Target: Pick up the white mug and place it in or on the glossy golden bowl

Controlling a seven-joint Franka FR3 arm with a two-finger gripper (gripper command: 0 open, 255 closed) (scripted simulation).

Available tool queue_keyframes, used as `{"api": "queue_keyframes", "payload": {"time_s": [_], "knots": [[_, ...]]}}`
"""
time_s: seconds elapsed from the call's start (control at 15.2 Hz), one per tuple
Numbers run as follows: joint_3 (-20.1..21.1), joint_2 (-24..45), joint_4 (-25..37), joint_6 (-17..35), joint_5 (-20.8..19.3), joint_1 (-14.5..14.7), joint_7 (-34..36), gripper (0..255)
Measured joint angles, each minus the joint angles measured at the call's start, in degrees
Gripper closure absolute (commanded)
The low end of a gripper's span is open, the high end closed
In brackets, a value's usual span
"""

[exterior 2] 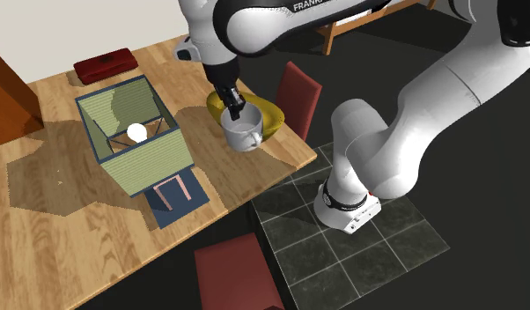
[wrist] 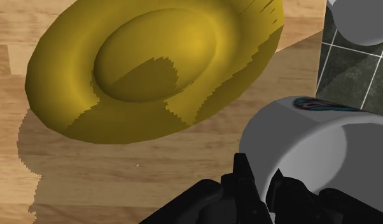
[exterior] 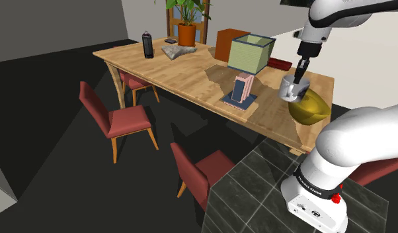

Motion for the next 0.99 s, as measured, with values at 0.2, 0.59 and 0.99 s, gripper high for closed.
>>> {"api": "queue_keyframes", "payload": {"time_s": [0.2,0.59,0.99], "knots": [[0.5,-0.2,2.1,-2.3,0.4,0.1,-0.2,255],[-1.0,0.6,6.3,-5.2,-0.2,-0.3,-3.0,255],[-9.1,4.5,12.2,-5.2,-3.7,-1.8,-12.1,255]]}}
